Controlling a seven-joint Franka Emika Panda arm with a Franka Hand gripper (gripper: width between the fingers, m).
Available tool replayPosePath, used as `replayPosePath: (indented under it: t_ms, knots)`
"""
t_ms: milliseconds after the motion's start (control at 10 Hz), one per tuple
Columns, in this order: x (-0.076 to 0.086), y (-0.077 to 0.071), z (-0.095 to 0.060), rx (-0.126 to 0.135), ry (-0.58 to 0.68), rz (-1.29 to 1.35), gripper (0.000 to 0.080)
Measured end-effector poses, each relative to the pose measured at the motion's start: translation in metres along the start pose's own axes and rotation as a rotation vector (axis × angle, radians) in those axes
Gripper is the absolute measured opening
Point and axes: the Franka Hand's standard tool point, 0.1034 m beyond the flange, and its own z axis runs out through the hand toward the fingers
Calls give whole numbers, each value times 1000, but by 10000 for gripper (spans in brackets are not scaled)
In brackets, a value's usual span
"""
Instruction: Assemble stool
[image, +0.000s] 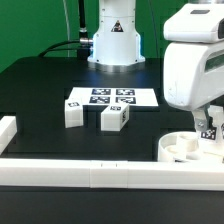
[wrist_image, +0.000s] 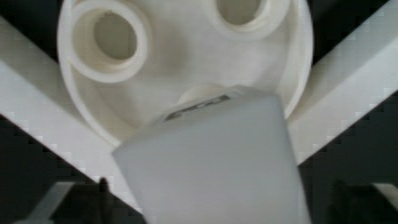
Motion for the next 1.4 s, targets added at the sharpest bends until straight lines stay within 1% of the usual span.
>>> replayPosePath:
  t_ms: [100, 200, 300, 600, 1000, 1100, 1200, 1400]
  knots:
    - [0, 0, 0, 0, 0, 0, 520]
    - [0, 0, 0, 0, 0, 1, 381]
    - [0, 0, 0, 0, 0, 2, 351]
    - [0, 0, 0, 0, 1, 26, 350]
    - [1, 1, 1, 9, 5, 404, 350]
    - [0, 2, 1, 15, 8, 456, 350]
    - [0, 2, 1, 26, 12, 564, 350]
    - [1, 1, 1, 31, 11, 705, 350]
